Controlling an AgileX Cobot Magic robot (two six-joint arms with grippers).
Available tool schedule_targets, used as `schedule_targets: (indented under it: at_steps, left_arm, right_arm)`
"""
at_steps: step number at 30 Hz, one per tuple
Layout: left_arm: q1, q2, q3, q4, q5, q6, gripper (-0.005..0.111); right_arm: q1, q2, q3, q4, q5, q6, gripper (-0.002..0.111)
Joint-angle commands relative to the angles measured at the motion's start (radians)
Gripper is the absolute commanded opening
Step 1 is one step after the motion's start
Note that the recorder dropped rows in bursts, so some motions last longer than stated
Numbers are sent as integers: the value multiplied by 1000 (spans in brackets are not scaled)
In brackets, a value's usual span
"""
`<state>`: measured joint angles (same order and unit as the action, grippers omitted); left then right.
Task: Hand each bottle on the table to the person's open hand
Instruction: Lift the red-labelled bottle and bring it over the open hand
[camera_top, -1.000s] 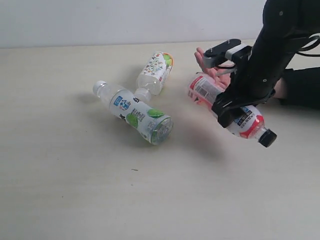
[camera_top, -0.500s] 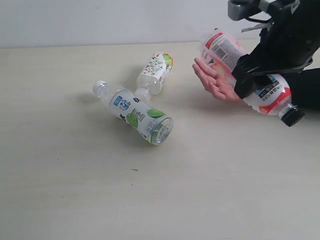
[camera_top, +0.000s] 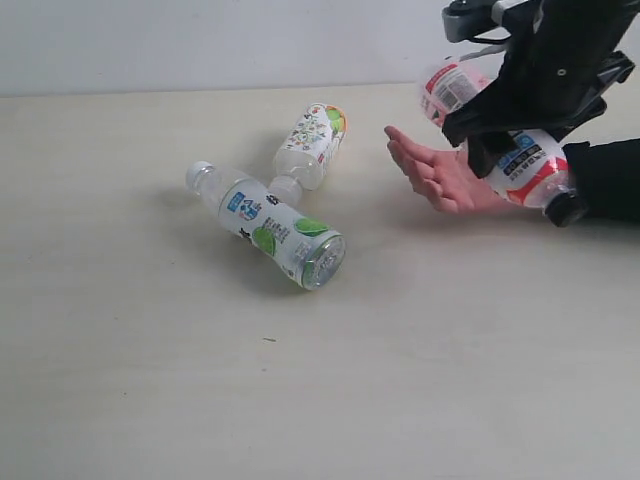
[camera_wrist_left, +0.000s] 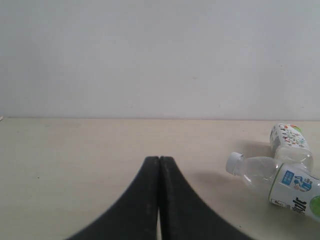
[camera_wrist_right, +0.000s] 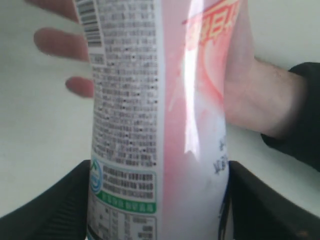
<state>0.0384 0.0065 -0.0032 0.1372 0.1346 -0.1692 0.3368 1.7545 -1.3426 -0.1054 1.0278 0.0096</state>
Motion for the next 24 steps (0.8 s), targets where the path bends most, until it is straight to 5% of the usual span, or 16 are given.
schedule_targets:
  at_steps: [1,10,18,24]
  left_arm:
    - [1,-7,3,5,4,2,0]
    - [1,-7,3,5,4,2,0]
    - [1,-7,3,5,4,2,0]
    - [1,-7,3,5,4,2,0]
  right_arm:
    - [-2,112,-78,-11,-56,45,0]
    - [-2,234,-96,-156,-103,193,2]
    - [0,234,-96,-154,-78,193,58]
    - [0,231,-96,-164,-73,200,81]
